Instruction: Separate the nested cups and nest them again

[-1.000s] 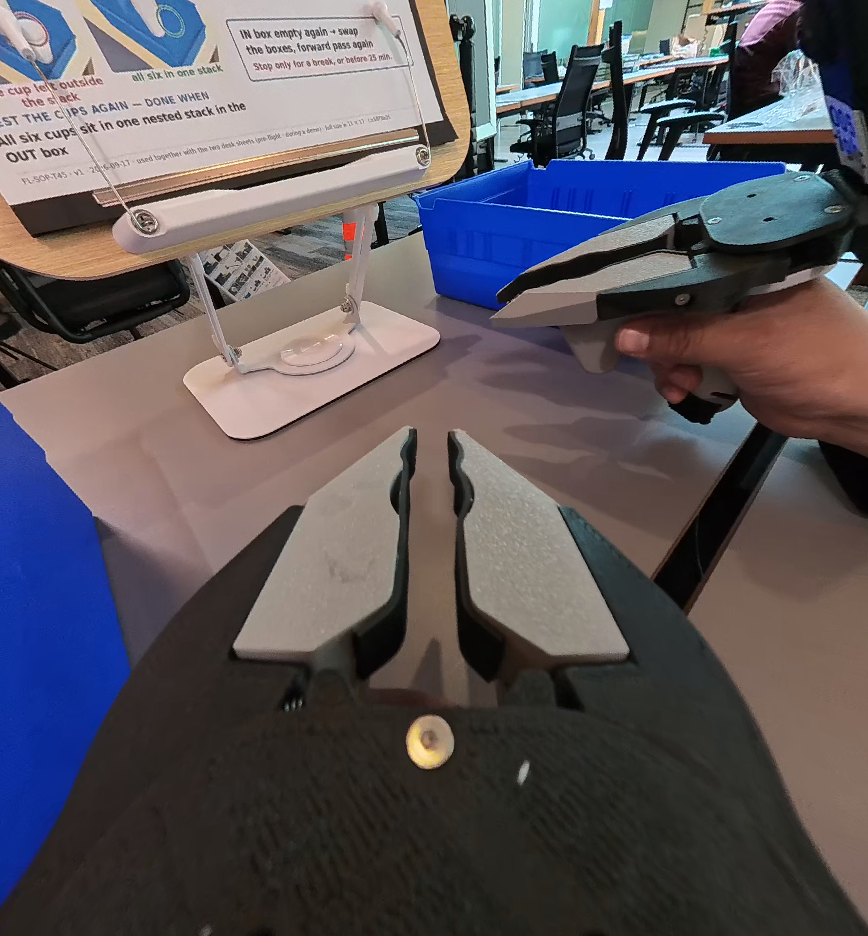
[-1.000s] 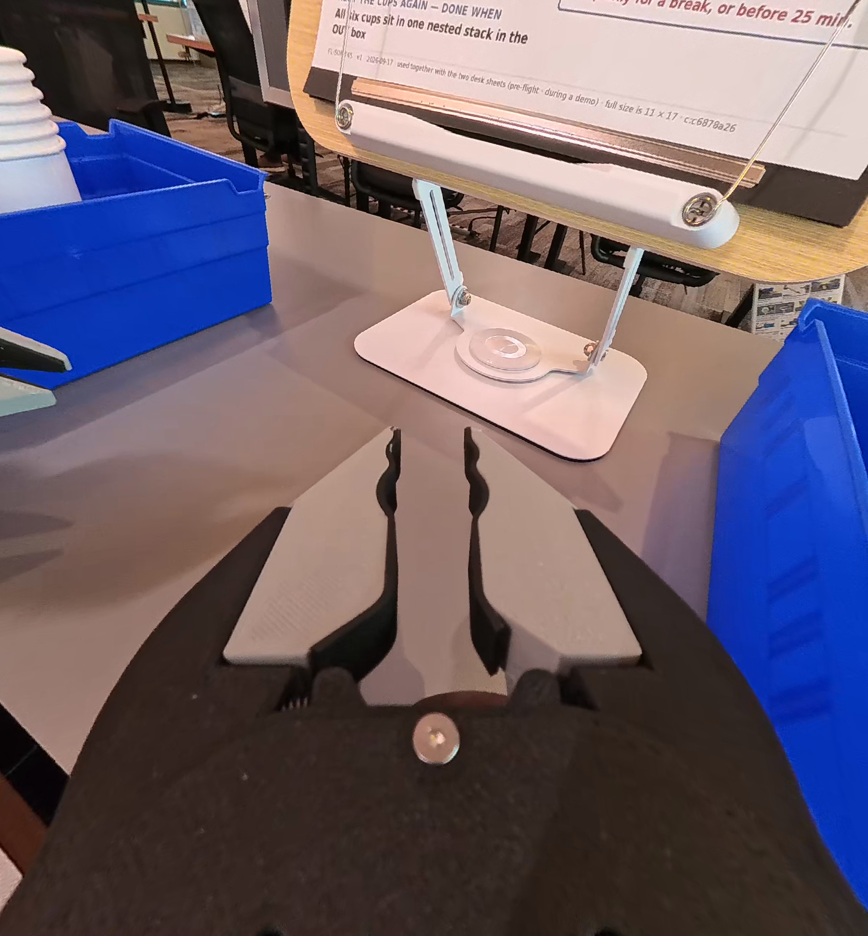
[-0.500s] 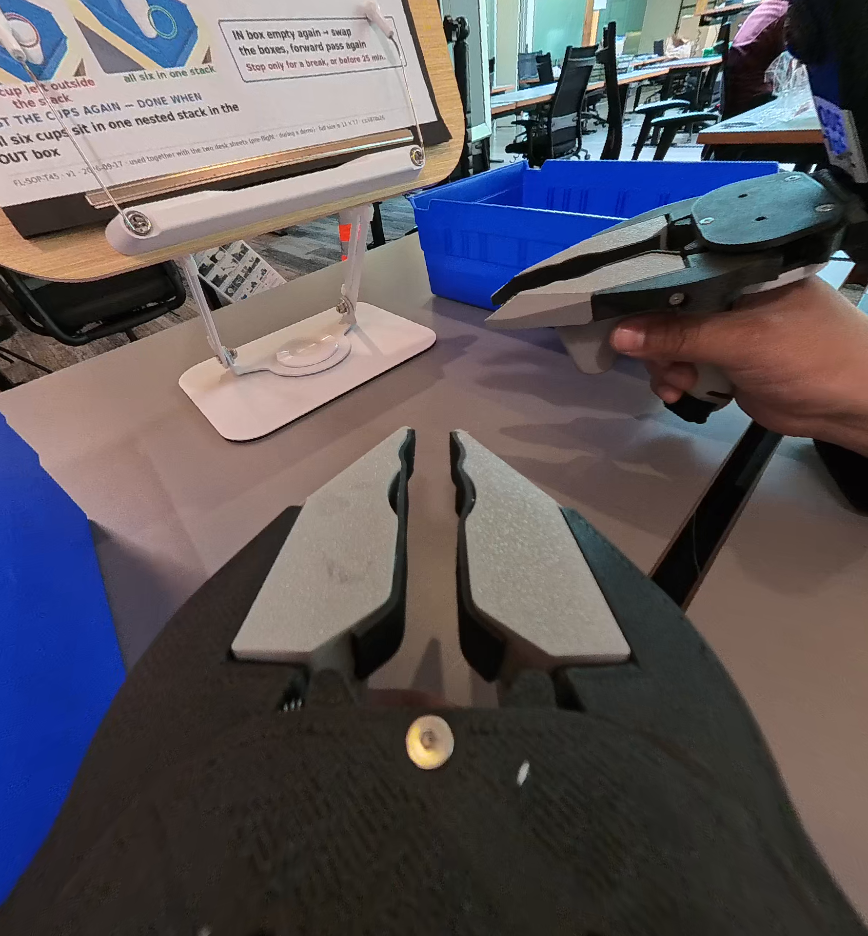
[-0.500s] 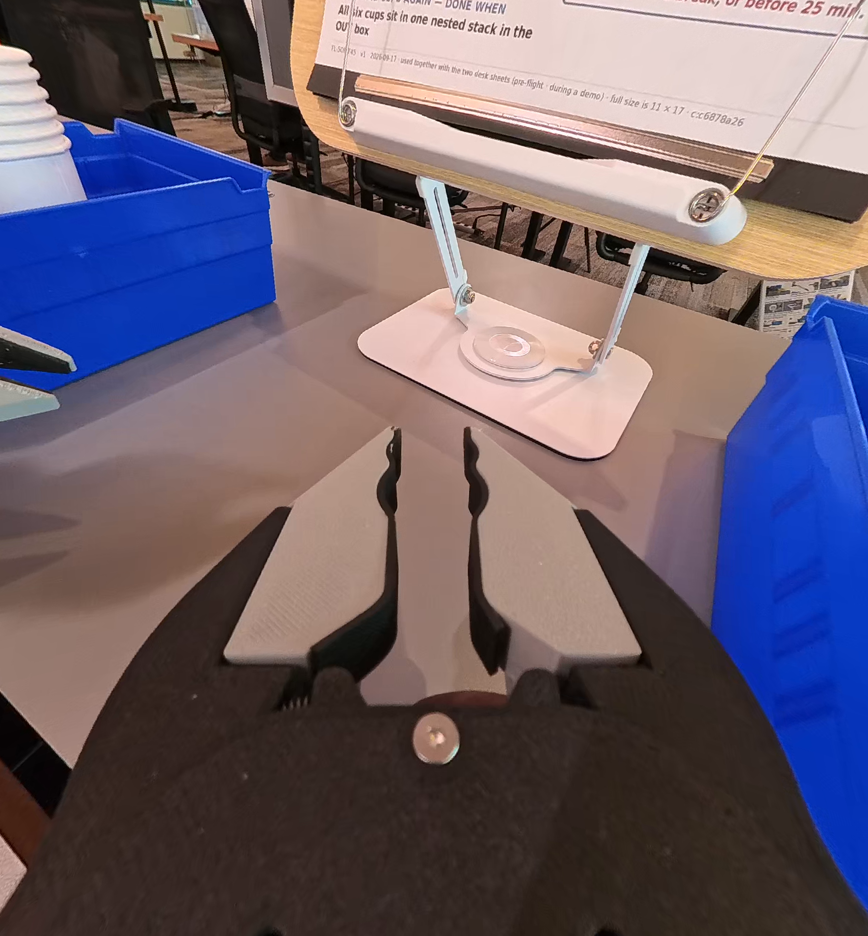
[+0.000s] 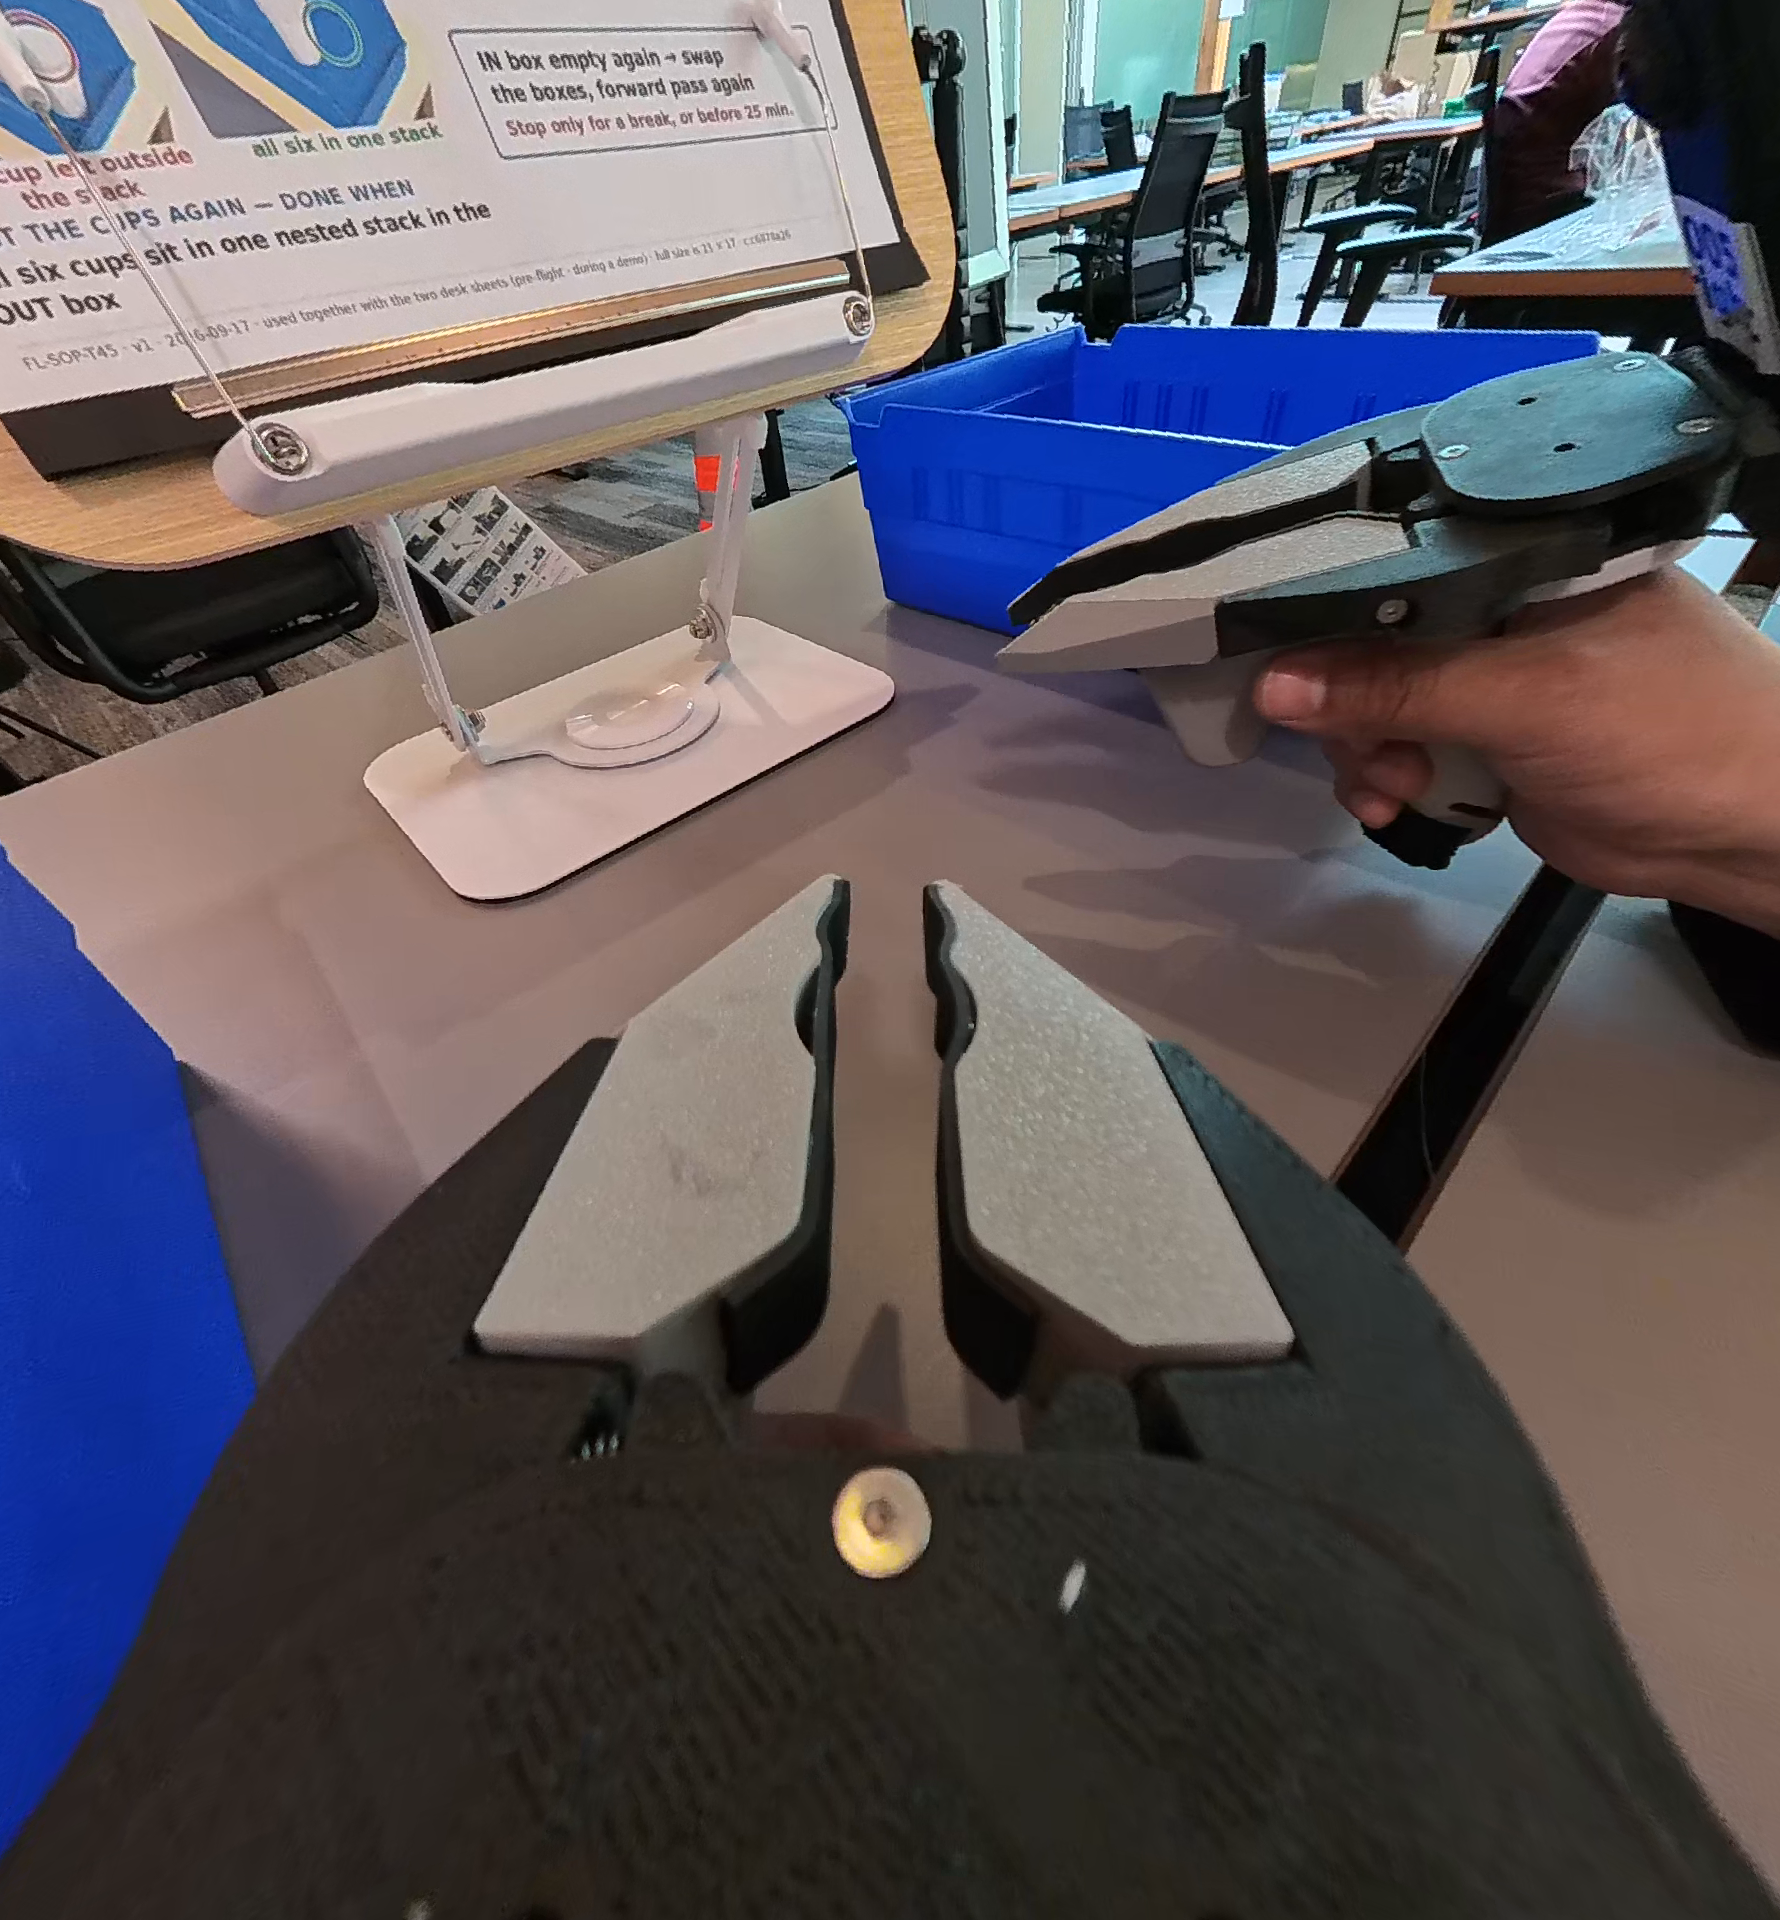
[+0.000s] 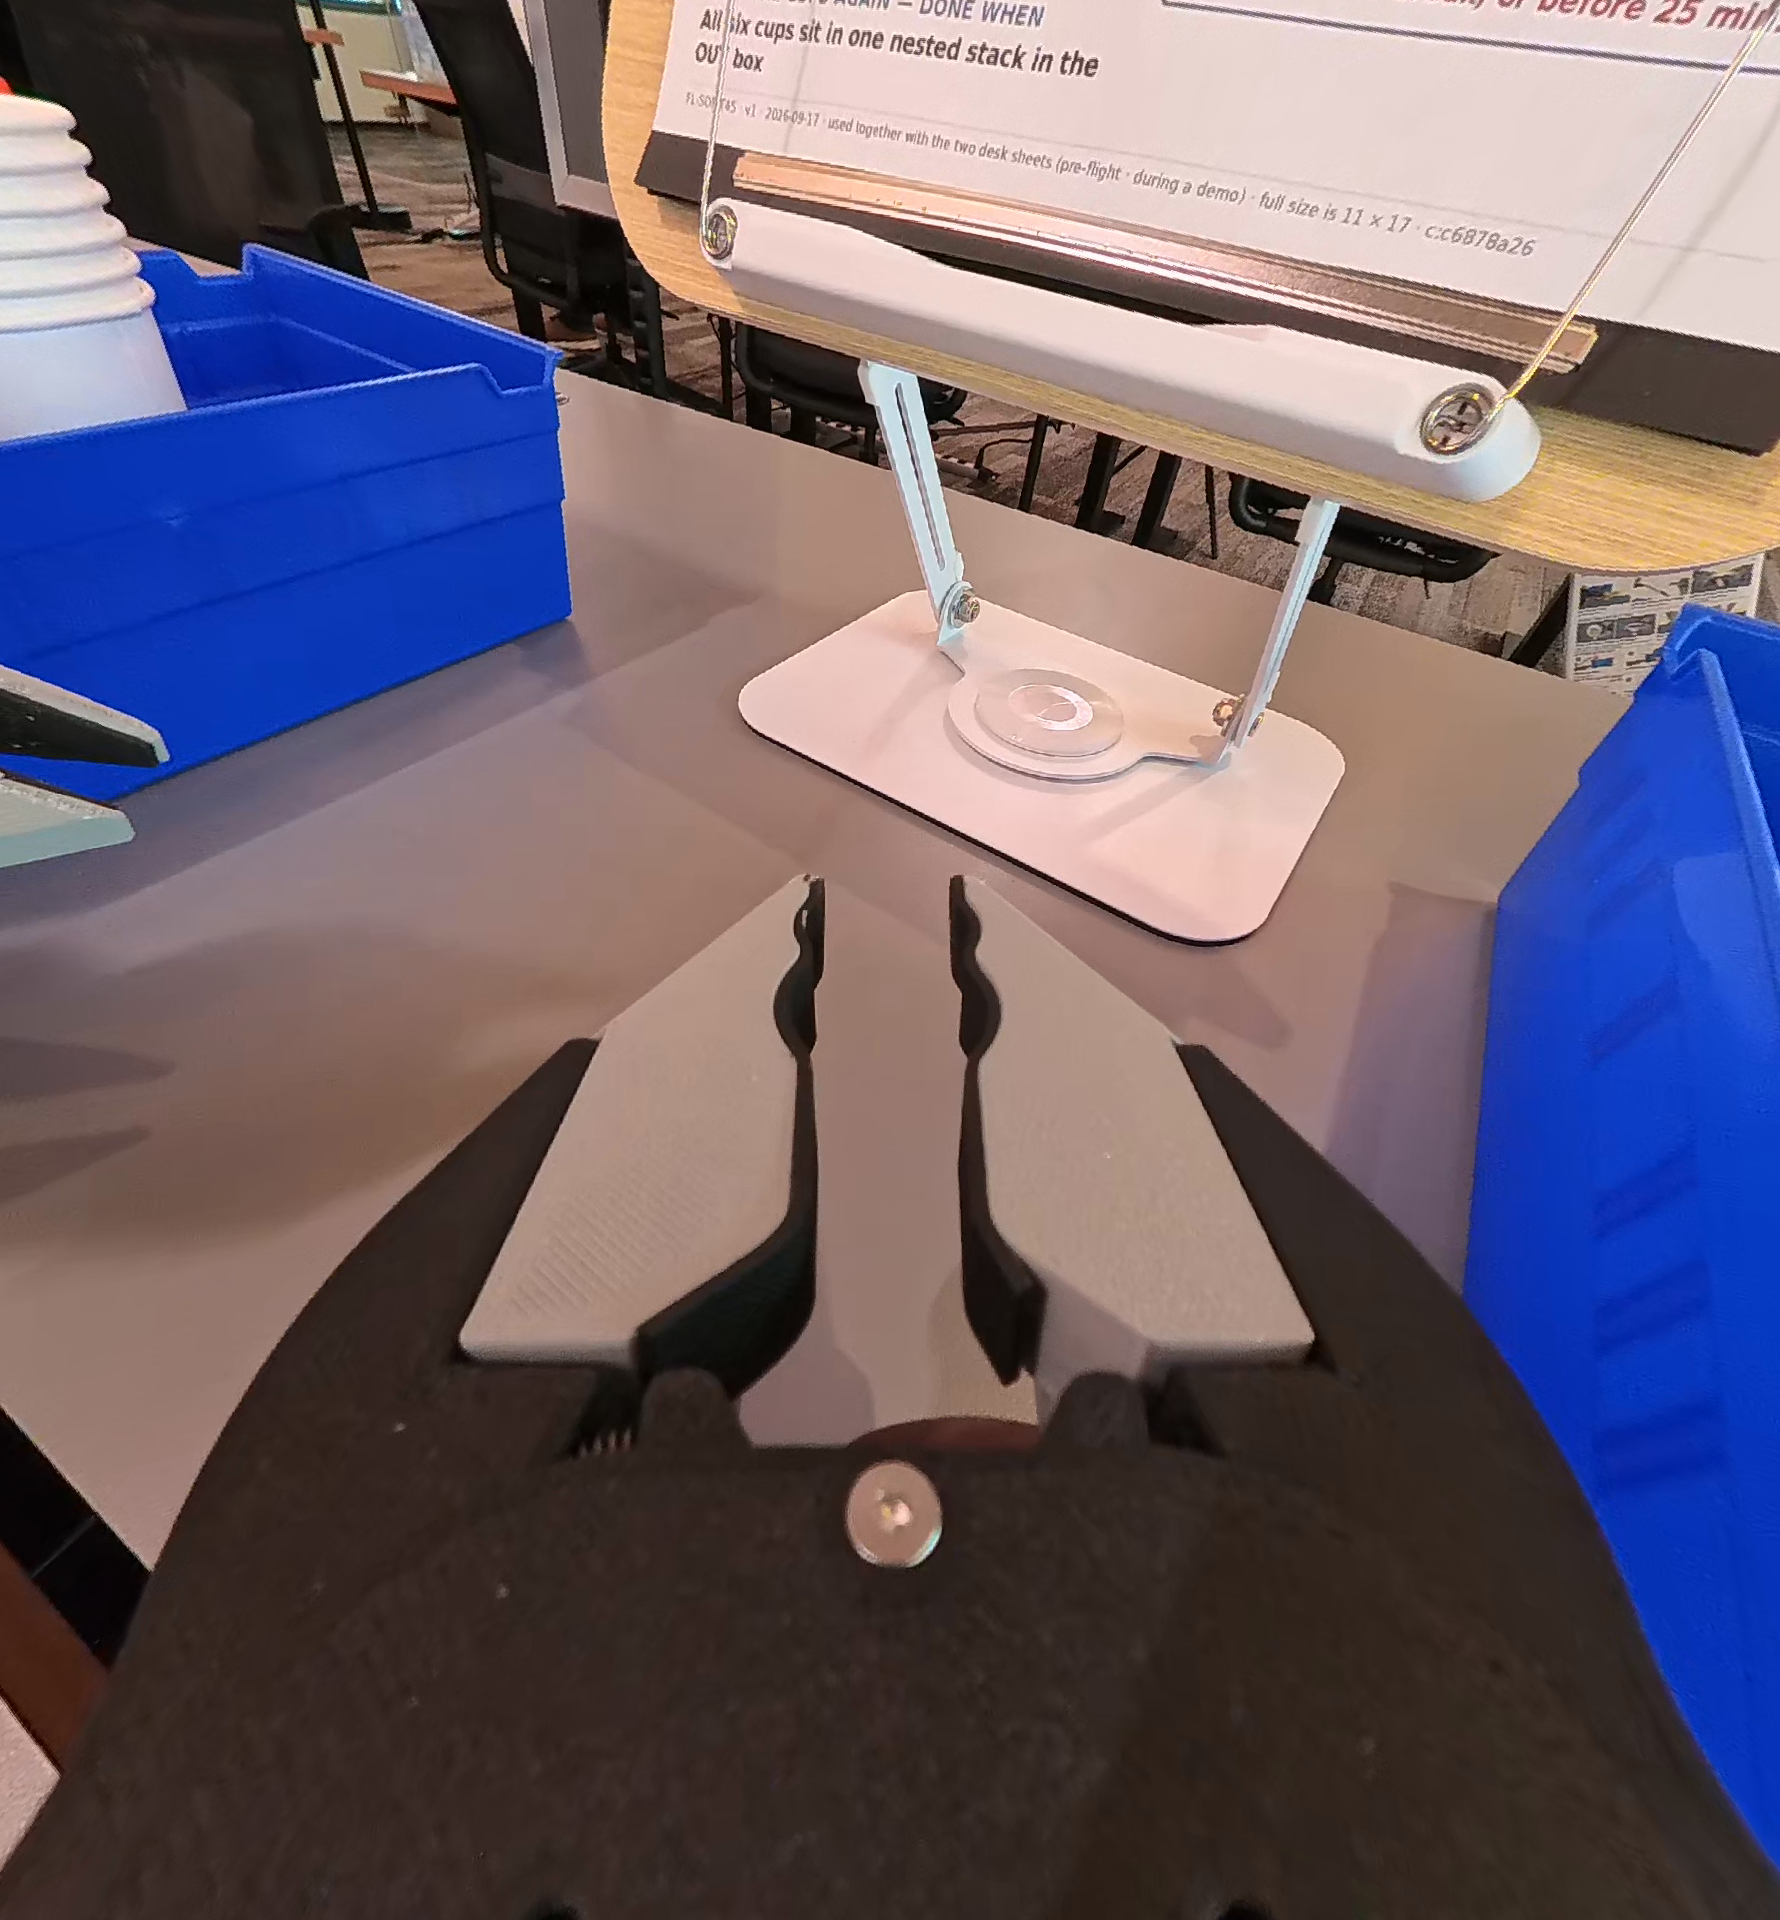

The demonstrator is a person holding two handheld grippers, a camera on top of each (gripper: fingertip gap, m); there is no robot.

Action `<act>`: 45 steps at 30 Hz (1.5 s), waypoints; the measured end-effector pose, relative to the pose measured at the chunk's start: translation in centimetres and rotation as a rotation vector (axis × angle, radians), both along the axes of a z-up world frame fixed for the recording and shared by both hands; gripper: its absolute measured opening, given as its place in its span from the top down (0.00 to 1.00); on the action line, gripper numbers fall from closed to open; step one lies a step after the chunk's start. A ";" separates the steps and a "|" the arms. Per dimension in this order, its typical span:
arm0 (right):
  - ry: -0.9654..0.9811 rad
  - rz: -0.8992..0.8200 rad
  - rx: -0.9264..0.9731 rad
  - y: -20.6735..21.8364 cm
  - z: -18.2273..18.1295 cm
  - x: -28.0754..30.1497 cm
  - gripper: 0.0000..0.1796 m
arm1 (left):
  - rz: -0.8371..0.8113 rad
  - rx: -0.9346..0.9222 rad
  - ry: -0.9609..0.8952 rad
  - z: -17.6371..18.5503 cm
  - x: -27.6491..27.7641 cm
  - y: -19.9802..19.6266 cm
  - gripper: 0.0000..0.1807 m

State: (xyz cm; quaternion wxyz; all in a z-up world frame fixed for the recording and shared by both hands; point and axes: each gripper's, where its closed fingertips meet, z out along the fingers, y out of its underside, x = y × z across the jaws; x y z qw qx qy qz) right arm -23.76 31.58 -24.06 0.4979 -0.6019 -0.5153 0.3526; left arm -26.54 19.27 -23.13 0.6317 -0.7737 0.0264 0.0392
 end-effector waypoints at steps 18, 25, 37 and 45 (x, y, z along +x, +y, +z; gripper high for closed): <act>0.003 0.008 -0.001 -0.2 0.1 0.0 0.89 | 0.006 -0.015 -0.026 -0.4 0.0 0.2 0.88; 0.001 0.010 0.001 -0.2 0.0 0.0 0.89 | 0.006 -0.013 -0.025 -0.4 0.0 0.1 0.88; 0.006 0.016 -0.004 -0.3 0.1 -0.1 0.89 | 0.006 -0.020 -0.022 -0.6 0.3 0.3 0.85; 0.032 0.039 -0.020 -0.7 0.5 -0.2 0.89 | -0.037 0.075 -0.095 3.2 2.8 -1.2 0.78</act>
